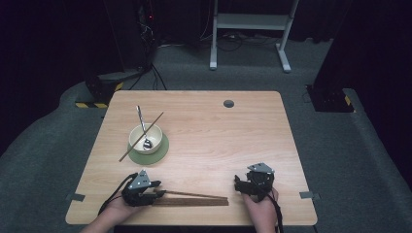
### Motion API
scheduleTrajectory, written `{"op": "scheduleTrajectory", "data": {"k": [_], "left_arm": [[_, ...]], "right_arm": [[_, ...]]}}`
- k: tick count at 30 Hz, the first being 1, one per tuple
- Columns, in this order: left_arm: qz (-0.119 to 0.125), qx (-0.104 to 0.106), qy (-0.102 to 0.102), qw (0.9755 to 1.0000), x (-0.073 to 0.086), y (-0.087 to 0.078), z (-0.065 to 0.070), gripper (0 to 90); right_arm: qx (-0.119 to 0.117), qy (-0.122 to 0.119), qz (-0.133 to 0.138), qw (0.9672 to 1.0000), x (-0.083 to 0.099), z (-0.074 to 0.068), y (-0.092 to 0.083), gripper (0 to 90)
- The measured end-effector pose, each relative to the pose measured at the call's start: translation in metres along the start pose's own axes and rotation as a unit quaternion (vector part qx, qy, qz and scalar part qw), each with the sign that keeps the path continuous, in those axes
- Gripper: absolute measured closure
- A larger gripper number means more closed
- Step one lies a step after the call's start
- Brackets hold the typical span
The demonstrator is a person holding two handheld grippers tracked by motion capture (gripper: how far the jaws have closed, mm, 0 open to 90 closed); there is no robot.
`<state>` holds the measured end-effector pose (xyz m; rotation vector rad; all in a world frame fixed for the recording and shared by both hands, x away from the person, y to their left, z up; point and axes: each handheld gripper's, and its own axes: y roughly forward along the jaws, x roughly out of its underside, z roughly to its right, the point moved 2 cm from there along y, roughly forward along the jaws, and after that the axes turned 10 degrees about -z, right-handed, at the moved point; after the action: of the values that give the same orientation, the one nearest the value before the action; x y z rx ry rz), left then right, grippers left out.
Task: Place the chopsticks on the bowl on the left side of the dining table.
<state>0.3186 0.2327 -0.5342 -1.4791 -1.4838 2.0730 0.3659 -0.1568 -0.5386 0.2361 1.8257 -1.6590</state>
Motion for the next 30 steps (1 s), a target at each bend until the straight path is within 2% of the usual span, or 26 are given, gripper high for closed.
{"op": "scheduleTrajectory", "data": {"k": [6,7,16,25,28,30], "left_arm": [[0.007,-0.001,0.006,1.0000,0.0002,0.0009,0.0014,64.5],[0.007,-0.001,0.007,0.9999,0.0006,0.0006,0.0011,68.6],[0.017,0.003,0.007,0.9998,0.0043,-0.0003,-0.0023,78.9],[0.021,0.004,0.005,0.9998,0.0057,-0.0006,-0.0039,81.3],[0.022,0.010,0.002,0.9997,0.0051,0.0001,-0.0039,78.2],[0.023,0.012,0.000,0.9997,0.0044,0.0009,-0.0031,72.8]], "right_arm": [[0.000,0.000,0.000,1.0000,0.0000,0.0000,0.0000,9.5],[0.000,0.000,0.000,1.0000,0.0000,0.0000,0.0000,9.5],[0.000,0.000,0.000,1.0000,0.0000,0.0000,0.0000,9.5],[0.000,0.000,0.000,1.0000,0.0001,-0.0002,-0.0001,9.5],[0.000,0.000,0.000,1.0000,0.0001,-0.0002,-0.0001,9.5],[0.000,0.000,0.000,1.0000,0.0002,-0.0001,-0.0001,9.5]]}}
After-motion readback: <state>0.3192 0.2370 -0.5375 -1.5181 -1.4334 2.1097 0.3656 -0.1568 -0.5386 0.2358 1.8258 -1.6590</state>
